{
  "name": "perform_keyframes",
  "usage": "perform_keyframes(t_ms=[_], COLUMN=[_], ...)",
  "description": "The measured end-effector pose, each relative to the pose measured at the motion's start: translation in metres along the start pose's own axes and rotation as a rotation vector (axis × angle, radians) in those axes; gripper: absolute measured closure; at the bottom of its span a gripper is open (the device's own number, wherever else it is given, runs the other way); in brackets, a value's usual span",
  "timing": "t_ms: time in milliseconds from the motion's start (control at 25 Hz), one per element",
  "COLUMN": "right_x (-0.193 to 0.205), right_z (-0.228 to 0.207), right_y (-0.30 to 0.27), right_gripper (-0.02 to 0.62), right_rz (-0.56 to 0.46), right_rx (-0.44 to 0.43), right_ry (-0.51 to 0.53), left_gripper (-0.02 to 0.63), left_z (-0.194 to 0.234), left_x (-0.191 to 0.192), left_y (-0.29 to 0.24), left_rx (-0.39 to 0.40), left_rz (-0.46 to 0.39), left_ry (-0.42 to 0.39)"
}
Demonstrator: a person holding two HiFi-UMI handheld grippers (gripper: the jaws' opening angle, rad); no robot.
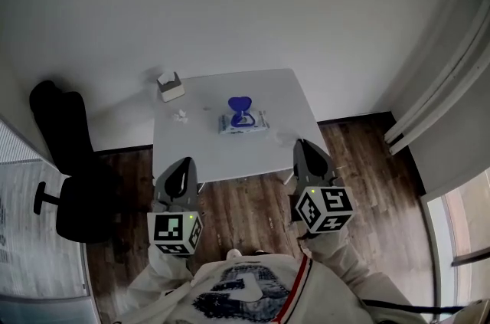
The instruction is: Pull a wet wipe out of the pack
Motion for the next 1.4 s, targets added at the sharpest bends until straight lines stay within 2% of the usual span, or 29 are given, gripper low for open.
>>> perform_keyframes(t_ms=[200, 520, 880, 1040, 1200, 1400], right_x=[-0.002, 0.019, 0.038, 0.049, 0.067, 0.056], right_z=[-0.016, -0.030, -0.035, -0.033, -0.026, -0.029], right_y=[0.000, 0.008, 0.012, 0.012, 0.005, 0.002], right_gripper=[0.584, 0.584, 0.584, 0.584, 0.584, 0.584], right_rz=[0.002, 0.035, 0.071, 0.086, 0.154, 0.157], right_rx=[-0.024, -0.047, -0.065, -0.067, -0.104, -0.121], right_ry=[0.002, -0.014, -0.049, -0.067, -0.063, -0.065], left_gripper=[0.603, 0.603, 0.603, 0.603, 0.603, 0.603], left_z=[-0.018, -0.047, -0.059, -0.059, -0.056, -0.061], left_x=[-0.005, 0.005, 0.013, 0.015, 0.023, 0.017], left_y=[-0.009, -0.008, -0.010, -0.011, -0.007, -0.016], left_rx=[-0.014, -0.023, -0.024, -0.030, -0.049, -0.043], left_rz=[0.025, 0.061, 0.089, 0.095, 0.125, 0.122], left_ry=[-0.015, -0.029, -0.037, -0.070, -0.064, -0.057])
Point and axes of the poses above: the fingertips, and each gripper's own axes: y backward along the fingers, z to its left, x out of its underside, the point moved 2 cm from there along y, backward along the fingers, and after that the axes turned 1 degree about x, right-handed, at the moved point
